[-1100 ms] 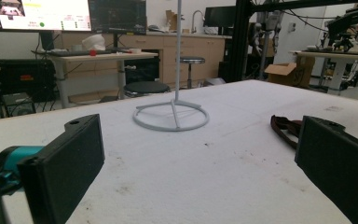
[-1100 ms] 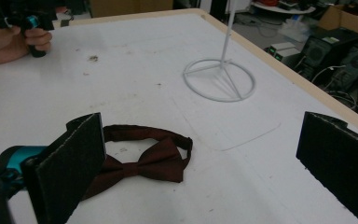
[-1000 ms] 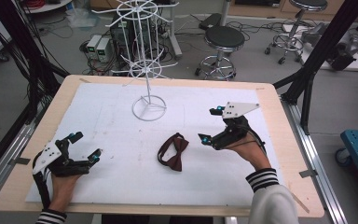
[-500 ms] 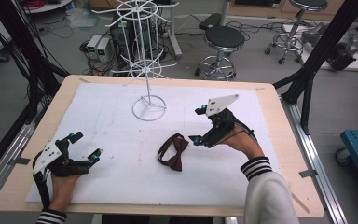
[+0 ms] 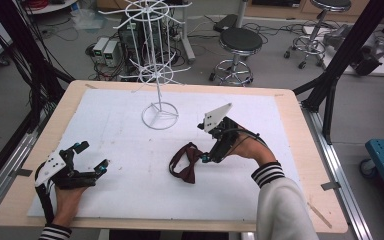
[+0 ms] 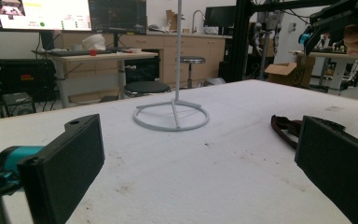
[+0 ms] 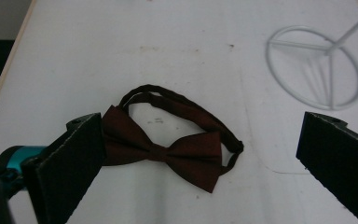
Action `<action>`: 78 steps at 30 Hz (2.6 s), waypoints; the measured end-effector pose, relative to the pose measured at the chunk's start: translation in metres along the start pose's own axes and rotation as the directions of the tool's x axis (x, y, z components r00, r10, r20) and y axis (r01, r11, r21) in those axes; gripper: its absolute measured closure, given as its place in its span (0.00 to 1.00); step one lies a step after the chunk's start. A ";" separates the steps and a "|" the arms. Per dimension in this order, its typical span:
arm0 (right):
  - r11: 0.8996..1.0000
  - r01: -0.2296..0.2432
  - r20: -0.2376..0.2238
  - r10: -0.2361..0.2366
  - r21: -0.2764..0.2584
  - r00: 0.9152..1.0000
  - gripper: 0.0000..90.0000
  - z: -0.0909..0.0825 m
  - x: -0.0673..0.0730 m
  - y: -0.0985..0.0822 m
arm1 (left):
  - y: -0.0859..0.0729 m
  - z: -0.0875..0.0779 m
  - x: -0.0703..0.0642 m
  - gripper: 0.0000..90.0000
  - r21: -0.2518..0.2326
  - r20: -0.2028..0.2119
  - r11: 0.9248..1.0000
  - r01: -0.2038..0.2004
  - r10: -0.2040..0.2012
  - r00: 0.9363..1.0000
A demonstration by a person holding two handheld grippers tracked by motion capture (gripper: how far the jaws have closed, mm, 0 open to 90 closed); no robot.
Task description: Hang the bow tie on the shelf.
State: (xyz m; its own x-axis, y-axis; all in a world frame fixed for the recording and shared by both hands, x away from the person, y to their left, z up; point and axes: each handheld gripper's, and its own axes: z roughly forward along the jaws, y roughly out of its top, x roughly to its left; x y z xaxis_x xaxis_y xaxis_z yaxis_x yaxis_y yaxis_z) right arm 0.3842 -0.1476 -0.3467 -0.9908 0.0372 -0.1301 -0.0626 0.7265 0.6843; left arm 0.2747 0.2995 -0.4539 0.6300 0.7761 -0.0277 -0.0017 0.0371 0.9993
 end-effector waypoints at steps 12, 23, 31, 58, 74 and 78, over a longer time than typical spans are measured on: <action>0.997 0.041 -0.069 -0.036 0.068 0.997 0.01 0.026 0.001 0.003 | 0.000 0.000 0.000 0.02 0.000 0.001 1.000 0.000 0.000 1.000; 0.986 0.097 -0.135 -0.079 0.133 0.988 0.05 0.041 0.006 0.001 | 0.000 0.000 0.000 0.02 0.000 0.000 1.000 0.000 0.000 1.000; 0.982 0.114 -0.164 -0.089 0.151 0.982 0.06 0.052 0.007 0.001 | 0.000 0.000 0.000 0.02 0.000 0.001 1.000 0.000 0.000 1.000; 0.952 0.192 -0.269 -0.125 0.239 0.955 0.28 0.073 0.009 -0.006 | 0.000 0.000 0.000 0.02 0.000 -0.001 1.000 0.003 -0.003 1.000; 0.919 0.270 -0.230 -0.207 0.288 0.951 0.36 0.075 0.009 -0.005 | 0.000 0.000 0.000 0.02 0.001 -0.003 1.000 0.004 -0.004 1.000; 0.907 0.315 -0.226 -0.257 0.279 0.940 0.37 0.076 0.011 -0.002 | 0.000 0.000 0.000 0.02 0.000 -0.003 1.000 0.005 -0.005 1.000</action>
State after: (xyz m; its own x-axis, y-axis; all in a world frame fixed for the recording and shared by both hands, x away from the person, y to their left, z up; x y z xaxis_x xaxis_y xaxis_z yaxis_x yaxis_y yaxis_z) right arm 0.3825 -0.0965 -0.4040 -0.9421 -0.3068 -0.1354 -0.3353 0.8621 0.3799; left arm 0.2748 0.2995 -0.4539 0.6276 0.7779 -0.0333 0.0018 0.0413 0.9991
